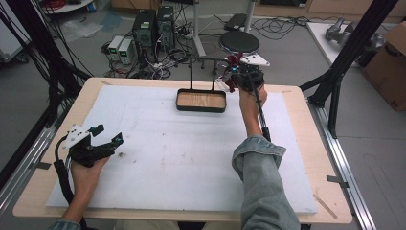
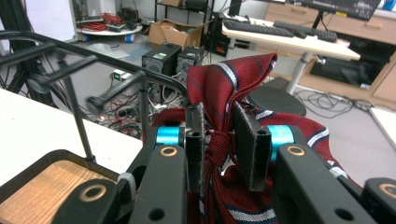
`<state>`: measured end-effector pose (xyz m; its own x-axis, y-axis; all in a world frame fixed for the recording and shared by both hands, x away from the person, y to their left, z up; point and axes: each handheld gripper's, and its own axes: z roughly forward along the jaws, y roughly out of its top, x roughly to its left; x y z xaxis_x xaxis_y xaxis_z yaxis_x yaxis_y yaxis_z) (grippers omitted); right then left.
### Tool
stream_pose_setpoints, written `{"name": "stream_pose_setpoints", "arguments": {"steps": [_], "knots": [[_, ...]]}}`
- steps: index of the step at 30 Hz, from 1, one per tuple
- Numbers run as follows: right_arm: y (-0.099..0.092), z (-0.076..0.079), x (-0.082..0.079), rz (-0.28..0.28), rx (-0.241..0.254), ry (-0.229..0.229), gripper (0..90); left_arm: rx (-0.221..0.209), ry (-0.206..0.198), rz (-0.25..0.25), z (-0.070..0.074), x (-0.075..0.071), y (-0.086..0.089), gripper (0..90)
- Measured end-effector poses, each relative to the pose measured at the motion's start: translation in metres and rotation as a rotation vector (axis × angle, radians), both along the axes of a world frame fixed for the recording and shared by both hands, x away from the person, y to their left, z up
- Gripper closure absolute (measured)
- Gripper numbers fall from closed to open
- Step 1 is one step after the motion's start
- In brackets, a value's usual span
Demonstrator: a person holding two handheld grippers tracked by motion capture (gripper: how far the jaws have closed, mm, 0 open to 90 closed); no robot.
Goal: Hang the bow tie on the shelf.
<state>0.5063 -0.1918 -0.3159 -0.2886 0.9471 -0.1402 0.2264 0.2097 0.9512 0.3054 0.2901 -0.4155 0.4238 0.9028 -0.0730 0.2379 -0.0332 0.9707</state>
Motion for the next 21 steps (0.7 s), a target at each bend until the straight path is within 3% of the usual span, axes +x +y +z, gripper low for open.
{"name": "stream_pose_setpoints", "arguments": {"steps": [8,21], "knots": [[0.000,-0.009,0.005,-0.002,-0.014,0.044,74.8,0.003,0.002,-0.002,0.000,0.000,-0.001,17.8],[0.002,-0.023,0.012,-0.004,0.005,0.110,74.4,0.001,0.001,-0.001,0.000,0.000,-0.001,17.8]]}}
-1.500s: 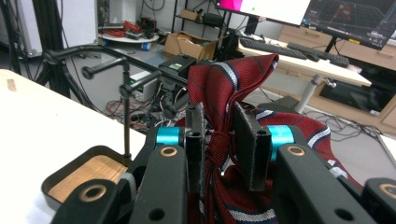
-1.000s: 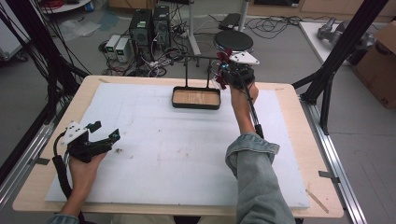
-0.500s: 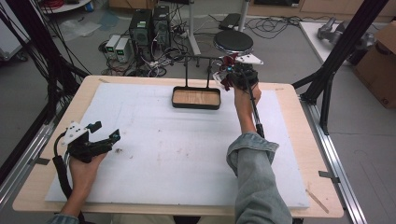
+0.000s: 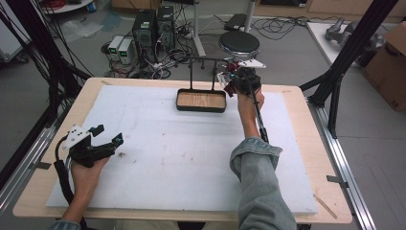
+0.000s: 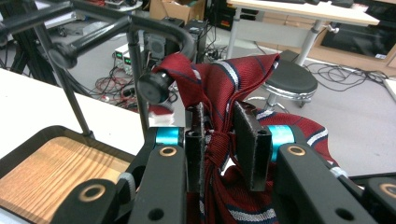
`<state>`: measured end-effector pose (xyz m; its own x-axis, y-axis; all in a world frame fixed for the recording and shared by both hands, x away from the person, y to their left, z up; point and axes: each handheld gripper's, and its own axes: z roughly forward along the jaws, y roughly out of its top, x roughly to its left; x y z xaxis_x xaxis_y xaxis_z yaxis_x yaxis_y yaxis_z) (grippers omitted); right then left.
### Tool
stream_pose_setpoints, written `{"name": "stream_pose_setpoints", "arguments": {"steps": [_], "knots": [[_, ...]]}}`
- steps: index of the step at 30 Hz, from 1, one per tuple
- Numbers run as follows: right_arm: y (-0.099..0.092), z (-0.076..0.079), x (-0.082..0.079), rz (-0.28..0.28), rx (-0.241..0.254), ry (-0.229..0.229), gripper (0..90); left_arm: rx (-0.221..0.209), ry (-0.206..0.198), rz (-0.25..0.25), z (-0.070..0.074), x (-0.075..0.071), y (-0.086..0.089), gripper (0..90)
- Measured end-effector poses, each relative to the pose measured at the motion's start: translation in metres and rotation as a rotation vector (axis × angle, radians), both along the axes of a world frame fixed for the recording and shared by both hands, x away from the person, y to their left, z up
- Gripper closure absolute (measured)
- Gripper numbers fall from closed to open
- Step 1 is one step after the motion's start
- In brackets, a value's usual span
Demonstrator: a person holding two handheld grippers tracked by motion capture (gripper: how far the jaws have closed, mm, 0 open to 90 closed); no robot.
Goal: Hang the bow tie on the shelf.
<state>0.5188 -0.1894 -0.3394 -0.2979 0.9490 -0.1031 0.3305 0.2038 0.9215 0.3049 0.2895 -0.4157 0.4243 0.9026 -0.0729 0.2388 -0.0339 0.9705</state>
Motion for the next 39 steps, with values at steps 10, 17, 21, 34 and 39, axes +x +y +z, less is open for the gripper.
{"name": "stream_pose_setpoints", "arguments": {"steps": [10,17,21,34,39], "knots": [[0.0045,-0.0056,0.0028,0.011,0.001,0.018,73.1,-0.003,-0.001,0.001,-0.0003,0.0002,0.0000,17.8],[0.0040,-0.0045,0.0019,0.011,-0.008,0.019,72.2,0.001,-0.001,-0.001,-0.0004,0.0000,-0.0002,17.8],[0.0015,-0.0034,0.0013,0.012,0.000,0.022,70.2,-0.005,-0.001,0.001,-0.0004,0.0001,0.0003,17.8],[0.0008,-0.0033,0.0009,0.012,-0.006,0.027,65.4,-0.004,0.002,0.000,-0.0007,0.0003,-0.0005,17.8],[-0.0005,-0.0031,0.0008,0.013,-0.007,0.025,63.8,-0.004,0.001,0.001,-0.0006,0.0004,0.0001,17.7]]}}
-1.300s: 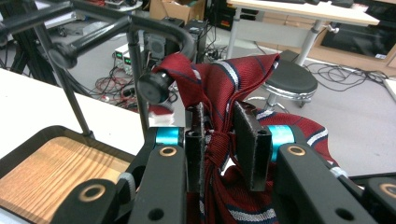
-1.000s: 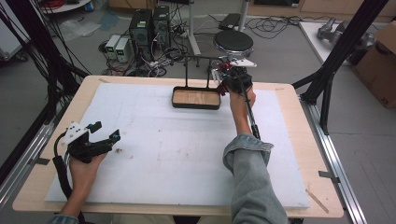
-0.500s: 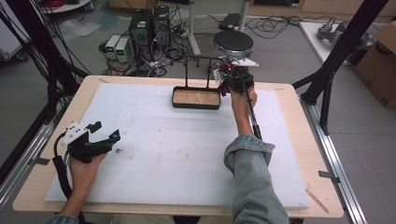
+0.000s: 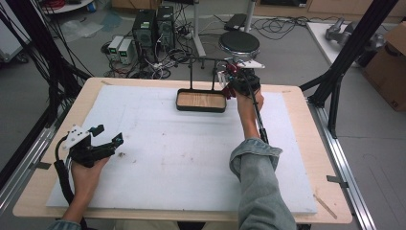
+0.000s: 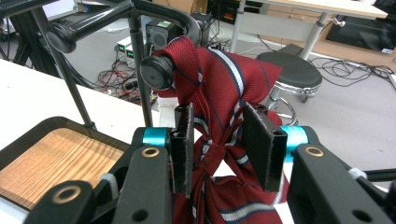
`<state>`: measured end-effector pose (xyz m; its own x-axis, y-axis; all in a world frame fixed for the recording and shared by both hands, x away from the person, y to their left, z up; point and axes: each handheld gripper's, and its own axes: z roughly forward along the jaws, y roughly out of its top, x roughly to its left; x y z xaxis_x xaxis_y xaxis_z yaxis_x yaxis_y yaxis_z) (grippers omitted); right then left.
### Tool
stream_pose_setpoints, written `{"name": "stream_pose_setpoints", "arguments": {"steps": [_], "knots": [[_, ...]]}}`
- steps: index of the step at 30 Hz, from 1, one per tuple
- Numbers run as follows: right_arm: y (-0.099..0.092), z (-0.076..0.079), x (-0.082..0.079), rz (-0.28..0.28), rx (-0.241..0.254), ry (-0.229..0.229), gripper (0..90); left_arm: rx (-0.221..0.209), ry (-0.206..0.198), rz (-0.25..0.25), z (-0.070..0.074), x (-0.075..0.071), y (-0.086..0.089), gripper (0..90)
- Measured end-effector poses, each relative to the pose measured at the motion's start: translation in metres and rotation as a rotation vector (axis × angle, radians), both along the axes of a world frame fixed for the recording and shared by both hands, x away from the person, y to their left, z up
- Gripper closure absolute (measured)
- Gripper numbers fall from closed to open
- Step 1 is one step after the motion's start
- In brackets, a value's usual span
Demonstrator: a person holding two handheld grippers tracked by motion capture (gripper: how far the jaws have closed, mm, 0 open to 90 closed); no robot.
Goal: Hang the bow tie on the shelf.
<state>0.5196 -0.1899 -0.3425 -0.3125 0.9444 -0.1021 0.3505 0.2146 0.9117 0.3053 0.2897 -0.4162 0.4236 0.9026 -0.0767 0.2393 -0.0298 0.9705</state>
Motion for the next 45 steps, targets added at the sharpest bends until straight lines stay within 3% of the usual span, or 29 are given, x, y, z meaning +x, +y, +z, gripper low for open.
{"name": "stream_pose_setpoints", "arguments": {"steps": [10,23,30,31,39,43,44,45], "knots": [[-0.005,0.003,-0.002,-0.011,0.010,-0.006,58.0,0.000,0.001,-0.001,0.000,0.000,0.000,17.7],[-0.032,0.017,-0.009,-0.069,0.064,-0.030,39.3,0.000,0.003,-0.002,-0.001,0.001,-0.001,17.7],[-0.045,0.027,-0.018,-0.090,0.076,-0.068,27.5,0.006,0.006,-0.006,-0.001,0.002,-0.002,17.7],[-0.050,0.030,-0.020,-0.094,0.082,-0.082,22.3,0.003,0.006,-0.006,-0.002,0.002,-0.003,17.7],[-0.065,0.040,-0.030,-0.126,0.088,-0.087,12.8,0.007,0.002,-0.005,-0.001,0.002,-0.002,17.7],[-0.074,0.045,-0.036,-0.141,0.091,-0.084,12.0,0.008,0.002,-0.007,-0.001,0.002,-0.002,17.7],[-0.077,0.046,-0.038,-0.144,0.090,-0.088,12.1,0.005,0.001,-0.007,-0.001,0.001,-0.003,17.7],[-0.082,0.048,-0.044,-0.143,0.093,-0.124,12.1,0.003,0.001,-0.005,-0.001,0.001,-0.003,17.7]]}}
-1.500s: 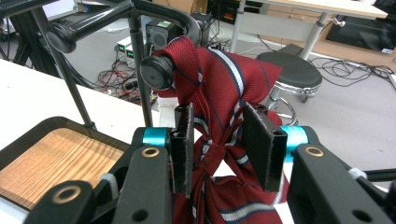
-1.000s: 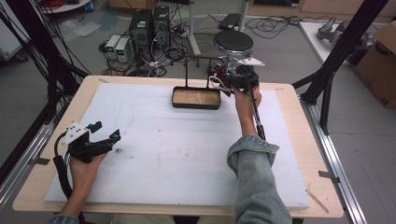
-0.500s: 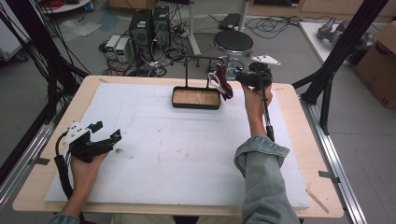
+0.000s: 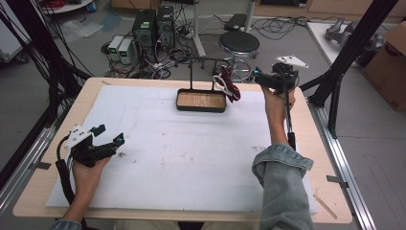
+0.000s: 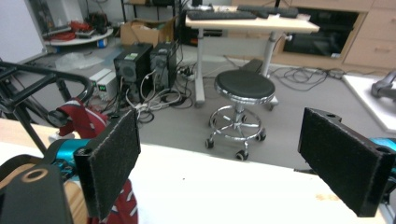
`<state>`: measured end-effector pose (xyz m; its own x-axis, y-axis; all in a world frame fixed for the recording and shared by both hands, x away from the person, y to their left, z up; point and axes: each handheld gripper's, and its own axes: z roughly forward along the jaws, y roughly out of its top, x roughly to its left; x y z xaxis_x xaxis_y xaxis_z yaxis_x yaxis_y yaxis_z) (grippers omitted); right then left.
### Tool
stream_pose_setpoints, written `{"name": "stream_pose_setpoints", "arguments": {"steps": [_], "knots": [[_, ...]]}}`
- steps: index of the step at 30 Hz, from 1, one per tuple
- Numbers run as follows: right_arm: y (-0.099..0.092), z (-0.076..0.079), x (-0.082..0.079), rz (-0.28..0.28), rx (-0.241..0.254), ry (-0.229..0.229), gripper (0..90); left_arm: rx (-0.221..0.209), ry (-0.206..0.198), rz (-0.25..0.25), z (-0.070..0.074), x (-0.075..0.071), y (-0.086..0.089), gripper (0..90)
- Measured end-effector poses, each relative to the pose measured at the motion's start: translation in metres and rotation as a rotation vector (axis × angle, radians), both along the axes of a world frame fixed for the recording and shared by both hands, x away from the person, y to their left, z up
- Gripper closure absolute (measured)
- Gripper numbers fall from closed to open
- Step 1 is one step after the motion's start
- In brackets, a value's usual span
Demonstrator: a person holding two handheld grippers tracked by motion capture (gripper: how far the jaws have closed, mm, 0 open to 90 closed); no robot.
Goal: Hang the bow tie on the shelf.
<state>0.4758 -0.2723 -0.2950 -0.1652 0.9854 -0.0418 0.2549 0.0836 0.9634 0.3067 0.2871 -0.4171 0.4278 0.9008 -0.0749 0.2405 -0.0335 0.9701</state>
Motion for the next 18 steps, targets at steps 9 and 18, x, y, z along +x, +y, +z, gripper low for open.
{"name": "stream_pose_setpoints", "arguments": {"steps": [9,18], "knots": [[-0.031,0.000,-0.024,0.015,0.053,-0.021,11.5,0.001,0.002,0.004,0.000,0.000,0.000,17.7],[-0.064,0.007,-0.070,0.042,0.090,-0.102,11.1,0.005,0.004,0.006,0.000,0.000,0.000,17.6]]}}
